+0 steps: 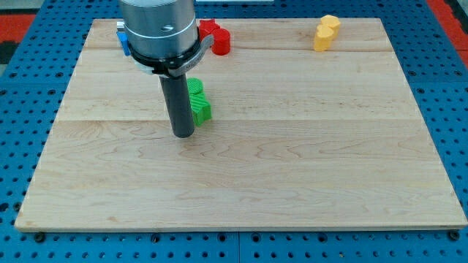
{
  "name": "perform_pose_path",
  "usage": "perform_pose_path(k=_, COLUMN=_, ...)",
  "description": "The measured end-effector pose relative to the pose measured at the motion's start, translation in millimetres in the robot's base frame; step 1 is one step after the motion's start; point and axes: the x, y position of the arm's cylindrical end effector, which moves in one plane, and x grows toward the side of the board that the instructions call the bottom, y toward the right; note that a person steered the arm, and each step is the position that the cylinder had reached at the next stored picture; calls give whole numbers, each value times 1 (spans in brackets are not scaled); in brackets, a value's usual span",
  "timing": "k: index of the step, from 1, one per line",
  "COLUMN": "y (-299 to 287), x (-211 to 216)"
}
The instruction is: Move your arm towards the bottom right of the yellow blocks
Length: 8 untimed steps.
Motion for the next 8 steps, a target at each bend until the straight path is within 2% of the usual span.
perform_pose_path(k=4, y=2, x=7)
perform_pose_path(k=6, y=60, x=54)
perform_pose_path(k=7, y=128, x=-9)
perform_pose_path(k=8, y=206, x=-49)
